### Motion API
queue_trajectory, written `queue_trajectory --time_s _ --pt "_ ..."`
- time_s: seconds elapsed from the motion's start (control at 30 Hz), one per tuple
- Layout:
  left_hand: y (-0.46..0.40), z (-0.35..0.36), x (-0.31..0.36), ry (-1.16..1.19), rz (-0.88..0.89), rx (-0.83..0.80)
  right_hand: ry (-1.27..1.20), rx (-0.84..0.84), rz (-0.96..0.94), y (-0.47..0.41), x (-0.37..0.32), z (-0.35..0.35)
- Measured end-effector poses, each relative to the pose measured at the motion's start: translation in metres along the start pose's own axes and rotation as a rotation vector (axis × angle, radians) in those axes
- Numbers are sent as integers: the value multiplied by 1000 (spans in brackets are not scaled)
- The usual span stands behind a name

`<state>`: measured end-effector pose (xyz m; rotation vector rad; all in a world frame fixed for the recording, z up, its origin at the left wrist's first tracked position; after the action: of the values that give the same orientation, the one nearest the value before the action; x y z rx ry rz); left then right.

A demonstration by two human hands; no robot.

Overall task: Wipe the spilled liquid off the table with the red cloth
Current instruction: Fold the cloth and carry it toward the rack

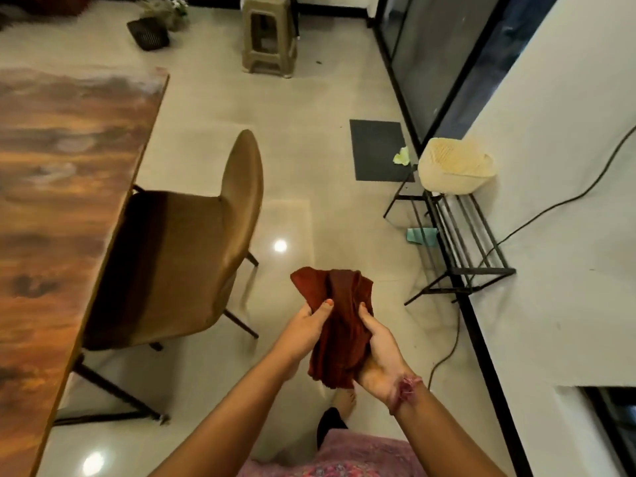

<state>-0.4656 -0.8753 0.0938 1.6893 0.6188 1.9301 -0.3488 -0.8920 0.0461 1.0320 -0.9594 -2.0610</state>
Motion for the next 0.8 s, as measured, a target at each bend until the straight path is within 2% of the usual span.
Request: queue_trajectory --time_s 0.13,0.27,0.33,0.43,0.57,0.8 --pt "-51 24 24 103 -71 39 31 -72 -40 -14 -74 -28" --pt "-95 47 41 286 -200 44 169 26 -182 -29 -141 -62" --pt "-115 62 51 334 -245 28 170 94 -252 -40 -177 -81" --pt "-146 82 62 391 -293 -12 147 94 -268 -56 -224 -97" --pt "-197 101 82 373 -352 -77 119 135 -282 -84 -269 -107" --pt "-306 124 141 308 -443 -194 97 354 -360 -133 -348 -110"
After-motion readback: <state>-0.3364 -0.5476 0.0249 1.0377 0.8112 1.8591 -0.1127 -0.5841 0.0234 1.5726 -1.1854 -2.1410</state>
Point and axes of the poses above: each hand's wrist, its own y-axis away from the middle knuckle, its own z-axis out of the palm, x = y × z, the point moved 5 cm from there along -y, towards the middle knuckle, and after that the axes turned 3 degrees about x, right-handed, at the moved point
